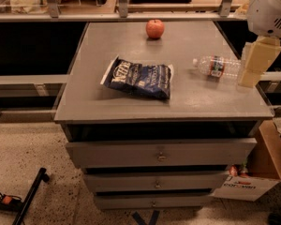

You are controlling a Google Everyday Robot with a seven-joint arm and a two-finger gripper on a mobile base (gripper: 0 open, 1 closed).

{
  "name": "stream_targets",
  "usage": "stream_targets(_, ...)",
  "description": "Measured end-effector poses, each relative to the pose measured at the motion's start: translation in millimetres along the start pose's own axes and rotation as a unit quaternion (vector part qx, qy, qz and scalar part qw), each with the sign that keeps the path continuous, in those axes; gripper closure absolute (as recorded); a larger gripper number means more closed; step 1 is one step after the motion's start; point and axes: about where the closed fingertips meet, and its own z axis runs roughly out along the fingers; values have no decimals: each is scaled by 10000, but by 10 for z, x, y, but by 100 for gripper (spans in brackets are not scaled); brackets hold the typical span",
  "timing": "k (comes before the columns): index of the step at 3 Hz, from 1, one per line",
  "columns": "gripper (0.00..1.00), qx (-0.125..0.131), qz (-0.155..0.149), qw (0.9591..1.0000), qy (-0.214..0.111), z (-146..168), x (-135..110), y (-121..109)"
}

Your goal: Move water bottle near apple

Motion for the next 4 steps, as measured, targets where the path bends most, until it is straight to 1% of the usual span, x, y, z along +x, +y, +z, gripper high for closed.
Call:
stream_targets(1,0,178,19,9994,292,25,143,-133)
stream_targets(2,0,341,57,9981,508,95,371,-309)
stream_targets(3,0,225,120,9982,544,563,791,-609)
stream_targets(4,0,225,120,9982,545,563,790,-609)
